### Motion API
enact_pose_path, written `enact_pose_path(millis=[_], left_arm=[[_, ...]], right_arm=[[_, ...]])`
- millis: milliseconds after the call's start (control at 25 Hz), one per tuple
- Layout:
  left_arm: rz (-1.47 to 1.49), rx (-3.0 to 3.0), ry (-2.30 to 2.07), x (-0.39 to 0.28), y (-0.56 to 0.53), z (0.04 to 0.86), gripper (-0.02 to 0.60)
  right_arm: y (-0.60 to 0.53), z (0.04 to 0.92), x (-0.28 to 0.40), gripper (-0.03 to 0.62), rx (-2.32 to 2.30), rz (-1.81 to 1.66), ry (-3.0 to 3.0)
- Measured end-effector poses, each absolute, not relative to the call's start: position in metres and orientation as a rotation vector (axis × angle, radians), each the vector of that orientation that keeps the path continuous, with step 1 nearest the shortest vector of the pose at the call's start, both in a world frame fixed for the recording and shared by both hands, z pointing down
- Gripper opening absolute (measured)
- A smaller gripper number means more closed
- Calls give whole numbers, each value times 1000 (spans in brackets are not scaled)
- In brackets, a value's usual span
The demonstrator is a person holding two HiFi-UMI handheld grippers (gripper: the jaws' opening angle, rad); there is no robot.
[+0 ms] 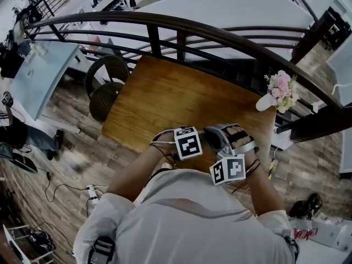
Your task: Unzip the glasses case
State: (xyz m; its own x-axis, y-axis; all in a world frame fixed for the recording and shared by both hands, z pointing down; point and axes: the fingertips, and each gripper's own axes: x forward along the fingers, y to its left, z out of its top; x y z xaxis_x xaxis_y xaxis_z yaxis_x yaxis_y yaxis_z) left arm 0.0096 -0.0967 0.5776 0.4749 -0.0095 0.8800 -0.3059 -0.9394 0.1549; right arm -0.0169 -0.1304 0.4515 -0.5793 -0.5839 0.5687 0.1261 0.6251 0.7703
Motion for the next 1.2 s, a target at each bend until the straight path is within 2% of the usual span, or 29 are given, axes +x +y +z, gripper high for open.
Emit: enact_pose_path(millis=[160,400,520,600,720,880,1040,1200], left_arm=[[1416,2485,-306,9,-98,574,291],[1368,2574,-589,0,-139,555,291],[1263,2603,-717,1,-154,545,291],[1097,2630,-814,1,-166,530,291],[648,2710,-940,-3,-184,481,291],[170,2713,-1203,-32,-203,415,291],[-18,2632,-1455,-73,-213,377,291],[-63,2590,-1583,-102,-211,360,291]], right_arm=[[-128,447,-19,52,388,-1000,-1988],[-144,429,-23,55,498,-1100,-1971],[-148,417,-20,91,570,-1107,-1993],[-156,406,-14,116,639,-1071,-2024],[-174,387,7,118,817,-910,-2148],[-197,364,51,54,1164,-539,-2316],[-218,363,93,51,1412,-335,-2302],[-223,369,124,51,1509,-245,-2311]])
